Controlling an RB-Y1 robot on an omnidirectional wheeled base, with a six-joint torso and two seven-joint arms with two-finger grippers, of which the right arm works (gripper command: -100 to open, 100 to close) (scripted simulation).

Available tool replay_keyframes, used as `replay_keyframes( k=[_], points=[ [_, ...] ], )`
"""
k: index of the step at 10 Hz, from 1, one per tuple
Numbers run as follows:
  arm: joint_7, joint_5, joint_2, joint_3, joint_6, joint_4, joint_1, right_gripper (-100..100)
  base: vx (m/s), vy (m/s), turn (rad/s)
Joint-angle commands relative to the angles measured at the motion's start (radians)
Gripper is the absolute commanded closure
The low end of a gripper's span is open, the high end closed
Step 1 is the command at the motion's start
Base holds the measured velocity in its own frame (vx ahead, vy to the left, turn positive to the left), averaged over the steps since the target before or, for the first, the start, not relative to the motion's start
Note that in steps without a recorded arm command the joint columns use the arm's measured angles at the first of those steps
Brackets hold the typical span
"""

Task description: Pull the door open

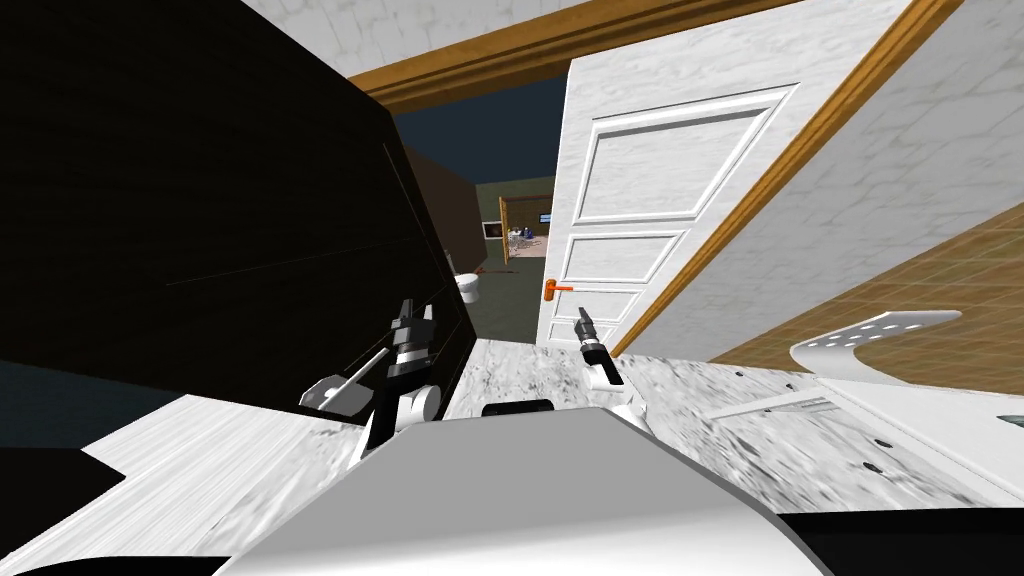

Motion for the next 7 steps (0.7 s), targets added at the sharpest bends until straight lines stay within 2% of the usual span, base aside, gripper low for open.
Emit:
replay_keyframes(
  k=[1,3,7],
  points=[
    [-0.002,-0.01,-0.006,-0.003,-0.001,0.034,-0.013,-100,0.107,0.017,0.013],
    [-0.004,-0.03,-0.016,-0.011,0.006,0.089,-0.038,-100,0.148,0.002,0.023],
    [-0.006,-0.051,-0.026,-0.019,0.014,0.147,-0.065,-100,0.137,0.0,0.017]
  ],
)
